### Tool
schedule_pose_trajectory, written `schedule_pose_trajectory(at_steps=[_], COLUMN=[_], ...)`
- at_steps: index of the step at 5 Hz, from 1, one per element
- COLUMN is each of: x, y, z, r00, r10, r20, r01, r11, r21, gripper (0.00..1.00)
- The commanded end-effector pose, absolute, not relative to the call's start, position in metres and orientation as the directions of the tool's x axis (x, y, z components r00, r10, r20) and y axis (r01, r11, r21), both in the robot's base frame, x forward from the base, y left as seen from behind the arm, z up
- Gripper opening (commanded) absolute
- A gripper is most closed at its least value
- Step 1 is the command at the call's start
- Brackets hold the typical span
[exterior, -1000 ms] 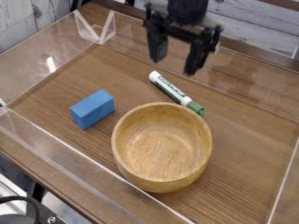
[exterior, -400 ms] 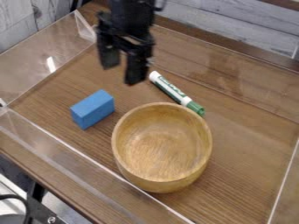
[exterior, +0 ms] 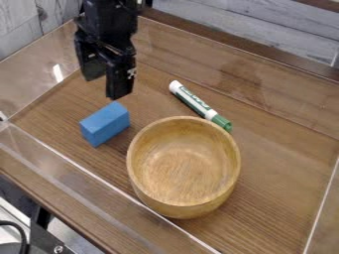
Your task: Put the blue block in the brown bowl
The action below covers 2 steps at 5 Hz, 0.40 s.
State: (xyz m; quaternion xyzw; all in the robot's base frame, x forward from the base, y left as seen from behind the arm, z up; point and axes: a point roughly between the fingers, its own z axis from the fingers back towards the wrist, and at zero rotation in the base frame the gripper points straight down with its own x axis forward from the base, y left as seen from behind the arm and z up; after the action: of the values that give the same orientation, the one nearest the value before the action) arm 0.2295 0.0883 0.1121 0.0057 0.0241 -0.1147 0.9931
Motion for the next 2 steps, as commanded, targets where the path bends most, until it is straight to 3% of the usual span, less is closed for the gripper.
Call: schedule_pose_trajectory(at_steps=[1, 2], x=[0.2296, 0.2289], y=[0.0947, 0.0977], z=[0.1172, 0.1080], r00=[0.979, 0.982], r10=[-0.203, -0.187], r20=[0.007, 0.016], r01=[0.202, 0.186], r11=[0.979, 0.982], r21=[0.040, 0.037], gripper=[1.00, 1.00])
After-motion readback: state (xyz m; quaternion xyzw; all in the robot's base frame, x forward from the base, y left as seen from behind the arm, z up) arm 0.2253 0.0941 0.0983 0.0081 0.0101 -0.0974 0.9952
